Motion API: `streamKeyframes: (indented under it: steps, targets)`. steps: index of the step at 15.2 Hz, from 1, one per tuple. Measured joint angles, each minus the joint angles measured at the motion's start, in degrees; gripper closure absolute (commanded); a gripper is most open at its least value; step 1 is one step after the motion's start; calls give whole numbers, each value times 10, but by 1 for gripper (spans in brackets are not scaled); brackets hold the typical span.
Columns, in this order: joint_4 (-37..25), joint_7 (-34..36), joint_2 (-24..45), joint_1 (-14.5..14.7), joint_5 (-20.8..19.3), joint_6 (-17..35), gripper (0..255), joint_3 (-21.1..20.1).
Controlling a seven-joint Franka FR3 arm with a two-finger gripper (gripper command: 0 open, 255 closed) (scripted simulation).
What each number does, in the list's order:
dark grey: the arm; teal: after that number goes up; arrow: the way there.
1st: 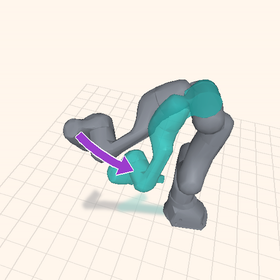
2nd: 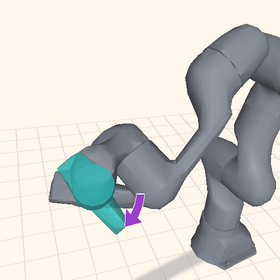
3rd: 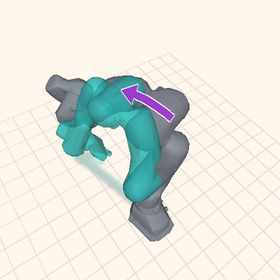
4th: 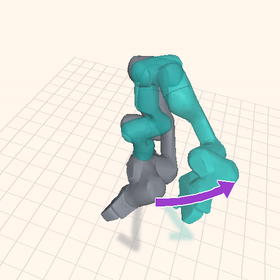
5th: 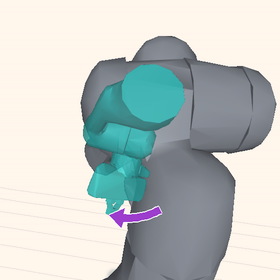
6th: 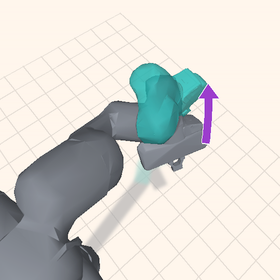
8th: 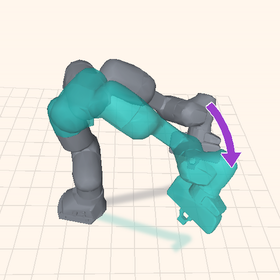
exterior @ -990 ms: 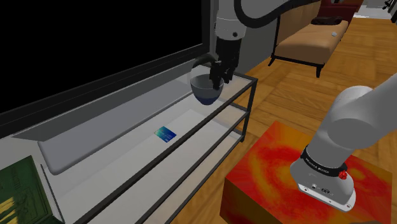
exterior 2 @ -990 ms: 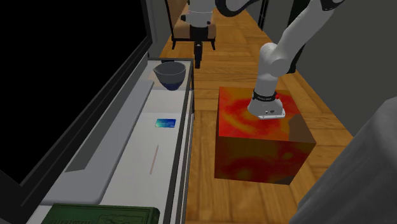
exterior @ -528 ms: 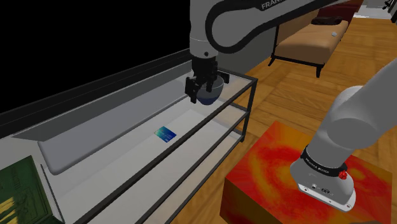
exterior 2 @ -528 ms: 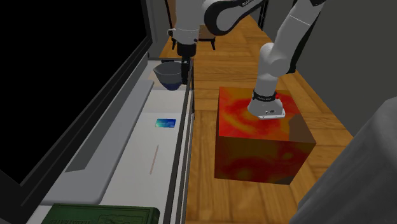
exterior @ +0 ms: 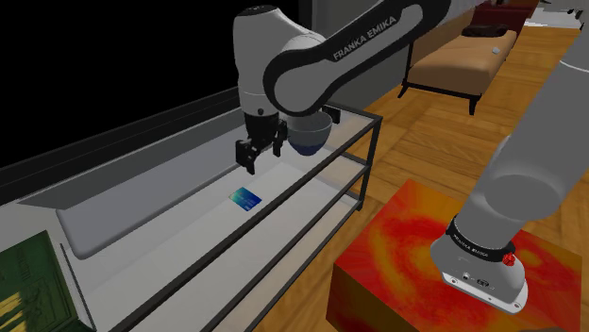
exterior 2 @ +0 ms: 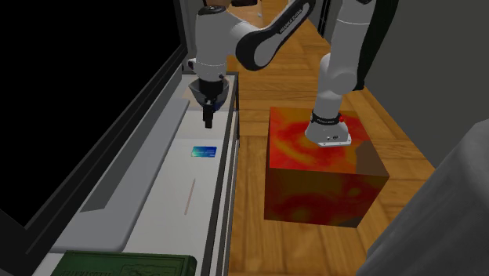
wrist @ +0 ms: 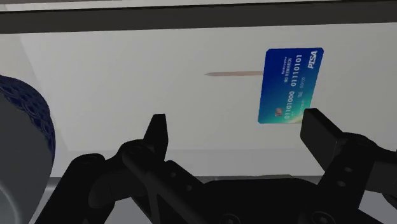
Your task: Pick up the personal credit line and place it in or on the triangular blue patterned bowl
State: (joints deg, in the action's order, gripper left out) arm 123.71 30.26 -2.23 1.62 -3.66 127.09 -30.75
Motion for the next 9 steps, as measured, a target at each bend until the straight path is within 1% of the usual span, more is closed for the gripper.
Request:
streamKeyframes:
  steps: [4, 6, 7, 9]
  targets:
    - [-65, 83, 101, 20, -82, 19, 0, -12]
    - [-115, 119, 152, 38, -120, 11, 0, -9]
    - [-131, 130, 171, 45, -134, 11, 0, -6]
    - [-136, 142, 187, 52, -148, 19, 0, -2]
